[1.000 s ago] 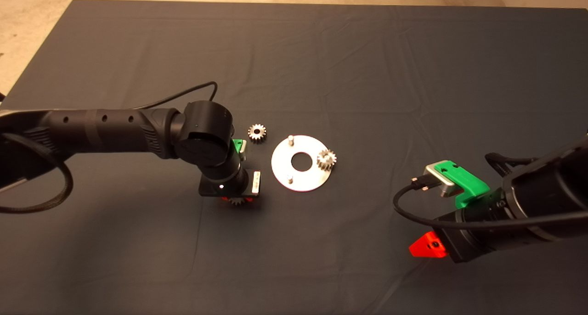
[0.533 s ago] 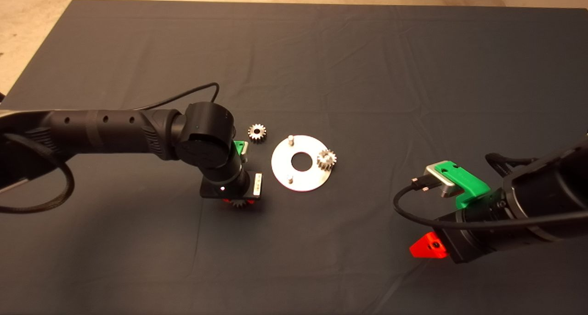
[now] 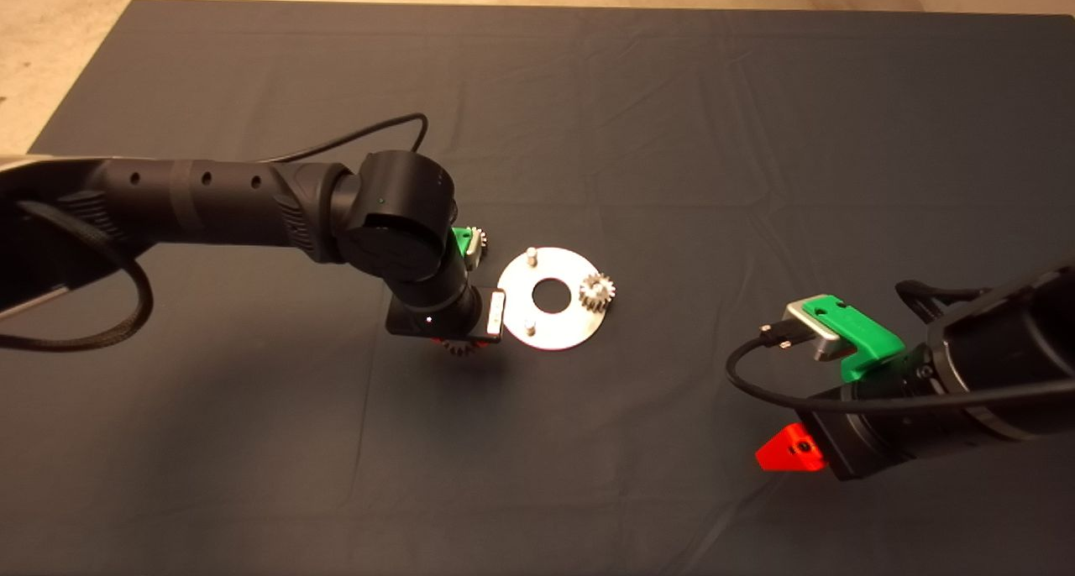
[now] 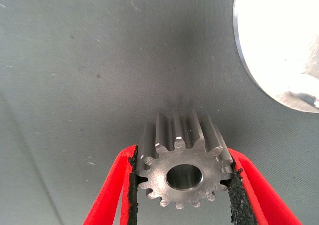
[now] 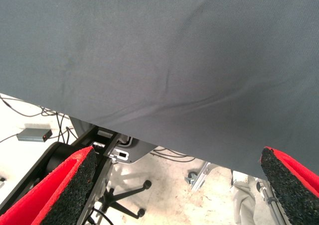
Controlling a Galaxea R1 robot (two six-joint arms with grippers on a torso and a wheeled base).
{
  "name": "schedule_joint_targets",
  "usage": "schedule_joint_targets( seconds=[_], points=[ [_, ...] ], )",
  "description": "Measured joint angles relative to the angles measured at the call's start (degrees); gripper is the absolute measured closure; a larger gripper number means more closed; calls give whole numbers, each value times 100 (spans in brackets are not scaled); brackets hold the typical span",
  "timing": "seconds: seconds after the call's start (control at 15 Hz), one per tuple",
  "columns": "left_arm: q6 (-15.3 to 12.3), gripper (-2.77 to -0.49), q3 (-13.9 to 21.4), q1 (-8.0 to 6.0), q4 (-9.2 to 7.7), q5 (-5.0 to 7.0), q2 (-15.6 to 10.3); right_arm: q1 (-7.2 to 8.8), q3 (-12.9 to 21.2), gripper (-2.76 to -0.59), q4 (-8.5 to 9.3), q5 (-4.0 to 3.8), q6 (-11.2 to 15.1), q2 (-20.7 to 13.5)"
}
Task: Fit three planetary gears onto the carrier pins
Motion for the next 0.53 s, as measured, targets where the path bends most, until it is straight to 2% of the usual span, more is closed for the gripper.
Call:
schedule_joint_targets(
  seconds=[0.27,0.53],
  points=[
    [-2,-95,0,-193,-63,0,50,0,0,-247,9,-2,0,-2],
    [-24,-95,0,-258,-155,-4,226,0,0,-247,12,-2,0,-9]
  ],
)
